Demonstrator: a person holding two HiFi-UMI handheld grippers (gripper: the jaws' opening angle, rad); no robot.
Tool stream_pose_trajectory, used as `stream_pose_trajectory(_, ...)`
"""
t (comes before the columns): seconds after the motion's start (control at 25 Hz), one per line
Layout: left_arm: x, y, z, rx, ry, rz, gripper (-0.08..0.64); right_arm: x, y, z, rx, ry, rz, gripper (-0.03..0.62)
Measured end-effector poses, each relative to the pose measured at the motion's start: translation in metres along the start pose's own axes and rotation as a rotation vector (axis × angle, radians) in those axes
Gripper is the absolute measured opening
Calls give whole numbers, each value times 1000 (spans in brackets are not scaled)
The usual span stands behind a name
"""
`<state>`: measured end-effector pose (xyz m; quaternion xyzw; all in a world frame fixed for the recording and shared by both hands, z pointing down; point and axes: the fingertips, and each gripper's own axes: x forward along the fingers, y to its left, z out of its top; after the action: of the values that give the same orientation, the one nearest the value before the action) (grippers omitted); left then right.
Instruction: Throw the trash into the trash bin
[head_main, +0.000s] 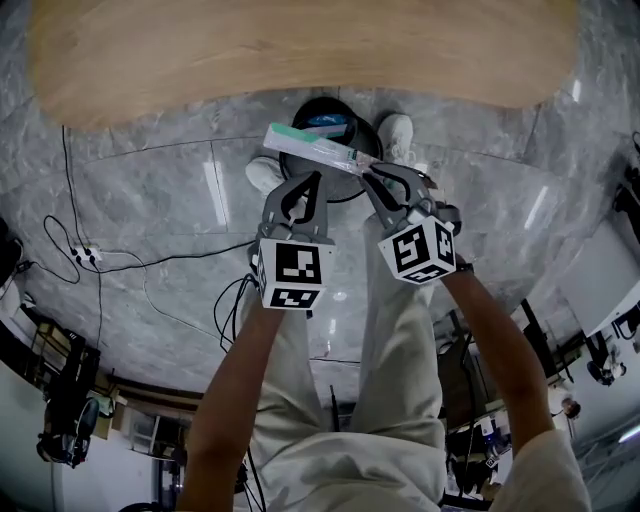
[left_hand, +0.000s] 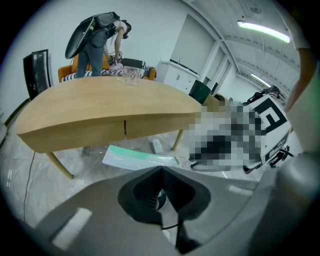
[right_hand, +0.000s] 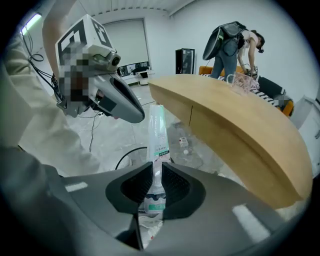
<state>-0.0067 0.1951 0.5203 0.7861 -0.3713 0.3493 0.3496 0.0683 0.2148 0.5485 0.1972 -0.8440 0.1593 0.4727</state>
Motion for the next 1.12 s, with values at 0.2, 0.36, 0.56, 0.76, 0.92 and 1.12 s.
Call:
stream_pose_trajectory(0.2, 21, -2, -20, -19, 33, 2, 1, 14, 11, -30, 8, 53, 22, 83)
stream_pose_trajectory(0.36, 33, -1, -33, -25, 58, 8, 0, 27, 15, -53, 12, 95, 34, 83)
stream_pose_trajectory(0.56, 50, 9, -52, -42, 102, 33, 0, 50, 15, -76, 46, 146, 44, 83)
stream_pose_trajectory(0.76, 57, 5, -66, -27, 128, 16, 1, 67, 21, -95, 27, 202, 68, 83)
stream_pose_trajectory(0.92, 58, 9, -72, -37, 131, 21, 2, 80, 27, -112, -12, 268, 81, 84)
stream_pose_trajectory(1.12, 60, 1, -72, -36, 133, 9, 0, 82, 20, -125, 14, 323, 54, 86)
